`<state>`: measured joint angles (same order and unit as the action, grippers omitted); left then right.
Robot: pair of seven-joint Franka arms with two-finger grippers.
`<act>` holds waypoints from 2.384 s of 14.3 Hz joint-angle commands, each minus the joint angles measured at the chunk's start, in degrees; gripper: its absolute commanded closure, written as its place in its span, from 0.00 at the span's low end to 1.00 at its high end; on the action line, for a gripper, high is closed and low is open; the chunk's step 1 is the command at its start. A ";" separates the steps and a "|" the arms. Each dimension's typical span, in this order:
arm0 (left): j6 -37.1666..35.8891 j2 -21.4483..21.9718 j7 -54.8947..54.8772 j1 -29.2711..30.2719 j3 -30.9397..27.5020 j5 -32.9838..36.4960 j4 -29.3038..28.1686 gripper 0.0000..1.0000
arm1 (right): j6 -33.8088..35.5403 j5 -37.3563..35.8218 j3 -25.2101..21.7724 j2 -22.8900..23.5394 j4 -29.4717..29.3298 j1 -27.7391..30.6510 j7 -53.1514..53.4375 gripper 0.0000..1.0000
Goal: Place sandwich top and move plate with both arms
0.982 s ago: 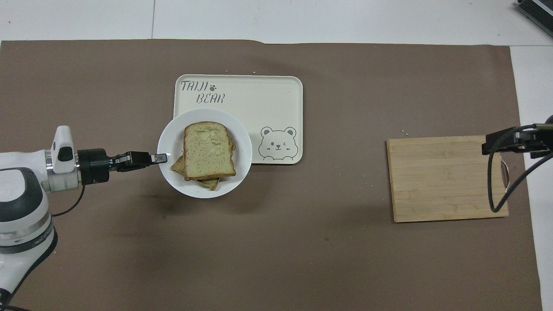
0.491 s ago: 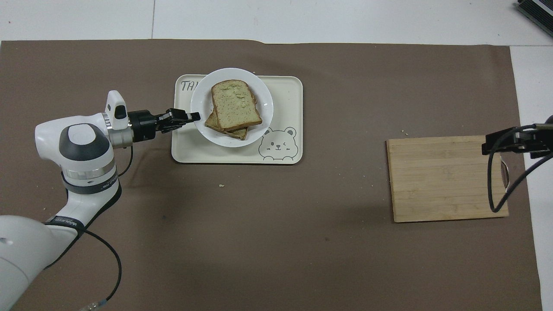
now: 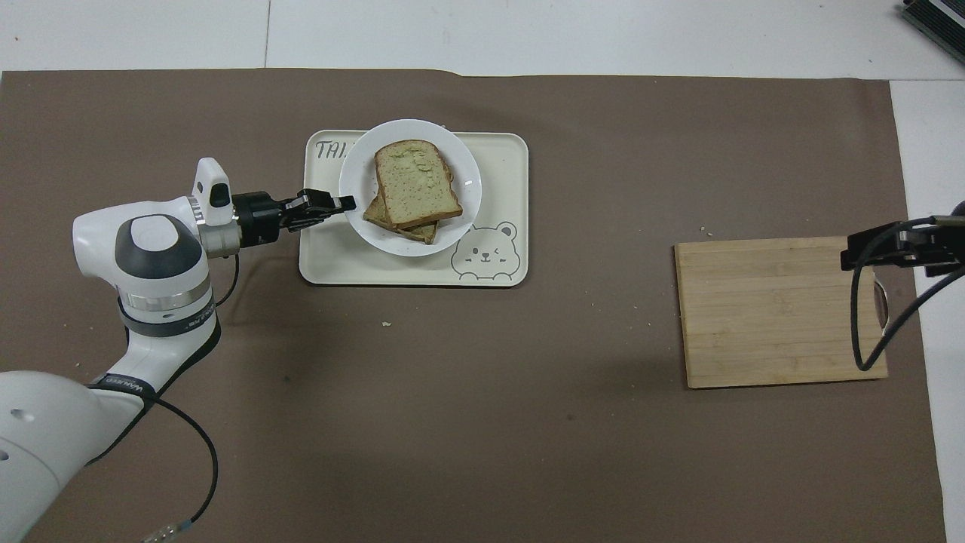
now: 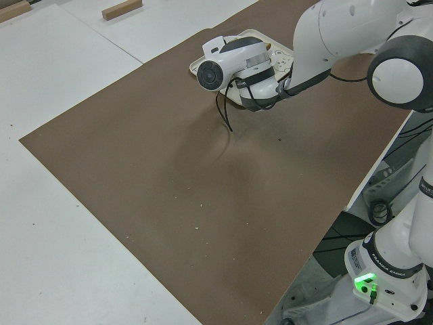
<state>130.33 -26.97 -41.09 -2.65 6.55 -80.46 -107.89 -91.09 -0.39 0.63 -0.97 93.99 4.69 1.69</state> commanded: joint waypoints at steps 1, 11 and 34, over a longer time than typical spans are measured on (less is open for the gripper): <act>1.15 1.04 2.40 -0.16 -0.14 4.06 0.93 0.55 | 0.65 1.00 0.51 0.61 -1.18 0.59 0.68 0.00; -7.42 13.42 25.09 0.72 -2.24 58.27 10.66 0.00 | 0.65 1.00 0.51 0.70 -1.18 0.59 0.68 0.00; -52.37 28.90 34.15 0.63 -4.18 81.95 25.01 0.00 | 0.65 1.00 0.51 0.70 -1.18 0.59 0.68 0.00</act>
<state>78.66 0.95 -7.85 -2.07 2.41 0.74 -81.88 -91.09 -0.39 0.63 -0.96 93.96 4.69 1.69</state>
